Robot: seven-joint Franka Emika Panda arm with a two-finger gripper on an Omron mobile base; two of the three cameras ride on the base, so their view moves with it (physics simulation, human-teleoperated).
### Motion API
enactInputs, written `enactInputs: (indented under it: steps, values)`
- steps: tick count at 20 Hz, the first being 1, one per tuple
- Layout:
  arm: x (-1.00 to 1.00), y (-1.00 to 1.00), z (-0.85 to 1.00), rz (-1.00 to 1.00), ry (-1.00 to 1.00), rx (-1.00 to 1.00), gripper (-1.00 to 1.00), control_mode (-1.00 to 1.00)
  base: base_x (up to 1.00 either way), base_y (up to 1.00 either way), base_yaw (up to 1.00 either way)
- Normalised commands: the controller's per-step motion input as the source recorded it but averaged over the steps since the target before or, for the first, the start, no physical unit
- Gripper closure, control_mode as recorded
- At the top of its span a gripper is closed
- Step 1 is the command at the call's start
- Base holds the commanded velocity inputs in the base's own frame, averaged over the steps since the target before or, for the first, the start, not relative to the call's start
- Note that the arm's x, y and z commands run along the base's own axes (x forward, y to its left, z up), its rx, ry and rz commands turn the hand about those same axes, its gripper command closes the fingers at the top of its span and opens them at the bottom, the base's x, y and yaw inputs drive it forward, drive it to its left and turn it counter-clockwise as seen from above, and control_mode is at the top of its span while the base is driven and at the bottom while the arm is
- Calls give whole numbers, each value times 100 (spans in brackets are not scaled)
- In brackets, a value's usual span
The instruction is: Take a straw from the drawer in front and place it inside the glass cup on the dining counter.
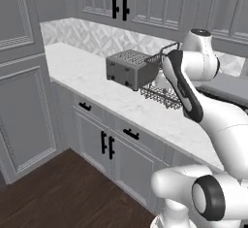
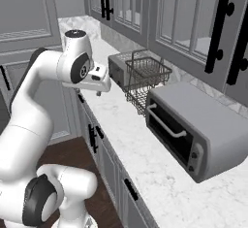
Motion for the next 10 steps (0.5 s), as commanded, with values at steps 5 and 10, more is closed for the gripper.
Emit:
enactInputs:
  steps: [5,10]
  values:
    - [0,0,0,0,0,0,-100,100,34,-64,38]
    - [2,-21,0,32,-2,1,-100,-100,0,0,0]
